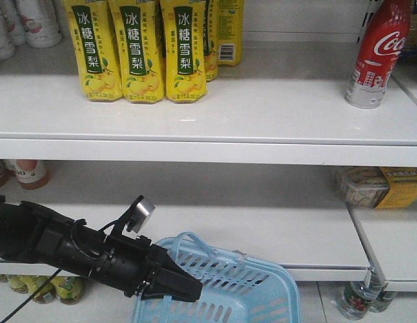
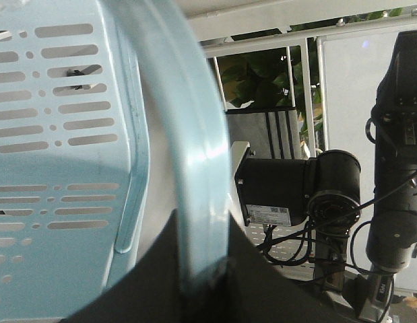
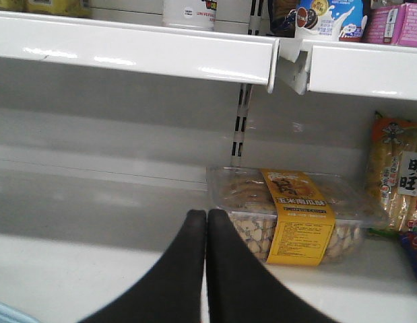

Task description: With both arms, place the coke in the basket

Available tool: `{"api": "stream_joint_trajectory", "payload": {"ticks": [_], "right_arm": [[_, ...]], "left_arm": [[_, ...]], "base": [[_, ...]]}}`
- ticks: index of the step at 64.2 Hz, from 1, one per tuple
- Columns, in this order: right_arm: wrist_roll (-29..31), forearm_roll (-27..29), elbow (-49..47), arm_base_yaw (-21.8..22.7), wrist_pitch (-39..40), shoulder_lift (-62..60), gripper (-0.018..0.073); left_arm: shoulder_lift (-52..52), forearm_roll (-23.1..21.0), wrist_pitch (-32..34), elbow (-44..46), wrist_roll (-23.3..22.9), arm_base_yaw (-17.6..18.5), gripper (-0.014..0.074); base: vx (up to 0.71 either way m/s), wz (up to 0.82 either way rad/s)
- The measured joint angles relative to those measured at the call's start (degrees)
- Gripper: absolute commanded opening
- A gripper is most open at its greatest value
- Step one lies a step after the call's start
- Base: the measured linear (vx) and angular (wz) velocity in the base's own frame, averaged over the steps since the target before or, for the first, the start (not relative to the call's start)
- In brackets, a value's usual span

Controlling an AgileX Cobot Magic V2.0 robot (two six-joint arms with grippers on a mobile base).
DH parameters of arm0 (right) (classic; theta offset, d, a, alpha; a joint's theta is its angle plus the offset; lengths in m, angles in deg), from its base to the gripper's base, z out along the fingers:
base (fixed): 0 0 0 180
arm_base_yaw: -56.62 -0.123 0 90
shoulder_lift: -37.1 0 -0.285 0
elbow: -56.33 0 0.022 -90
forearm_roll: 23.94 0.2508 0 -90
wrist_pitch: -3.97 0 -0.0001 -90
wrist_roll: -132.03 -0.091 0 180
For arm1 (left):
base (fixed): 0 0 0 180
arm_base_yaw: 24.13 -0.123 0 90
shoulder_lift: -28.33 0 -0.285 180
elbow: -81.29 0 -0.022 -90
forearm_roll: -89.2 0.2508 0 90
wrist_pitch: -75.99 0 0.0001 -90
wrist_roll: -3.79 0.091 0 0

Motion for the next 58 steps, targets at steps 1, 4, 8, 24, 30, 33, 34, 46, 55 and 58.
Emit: {"api": "stream_joint_trajectory", "payload": {"ticks": [1,4,8,24,30,33,34,46,55,58], "right_arm": [[0.1,-0.1,0.0,0.0,0.3,0.0,-0.0009],[0.1,0.0,0.0,0.0,2.3,0.0,-0.0009],[-0.4,0.4,0.0,0.0,5.4,0.0,-0.0009],[-0.4,4.8,-7.1,0.0,0.5,1.3,-0.0009],[-0.4,4.8,-11.9,0.0,-3.0,4.9,-0.0009],[-0.4,4.8,-14.3,0.0,-3.8,7.1,-0.0009],[-0.4,4.8,-15.4,0.0,-4.0,7.7,-0.0009],[-0.4,4.8,-21.3,0.0,-3.5,12.6,-0.0009],[0.0,4.8,-21.6,0.0,-3.3,14.1,-0.0002],[0.0,4.8,-21.7,0.0,-3.3,14.9,0.0012]], "left_arm": [[0.0,0.0,0.0,0.0,0.0,0.0,-0.0008],[0.0,0.0,0.0,0.0,0.0,0.0,-0.0008],[0.0,0.0,0.0,0.0,0.0,0.0,-0.0008],[0.0,0.0,0.0,0.0,0.0,0.0,-0.0008],[0.0,0.0,0.0,0.0,0.0,0.0,-0.0008],[0.0,0.0,0.0,0.0,0.1,0.0,-0.0008],[0.0,0.0,0.0,0.0,0.1,0.0,-0.0008],[0.0,0.0,0.0,0.0,0.1,0.0,-0.0008],[0.0,0.0,0.0,0.0,0.1,0.0,-0.0008],[0.0,0.0,0.0,0.0,0.1,0.0,-0.0008]], "base": [[0.00,0.00],[0.00,0.00],[0.00,0.00],[0.00,0.00],[0.00,0.00],[0.00,0.00],[0.00,0.00],[0.00,0.00],[0.00,0.00],[0.00,0.00]]}}
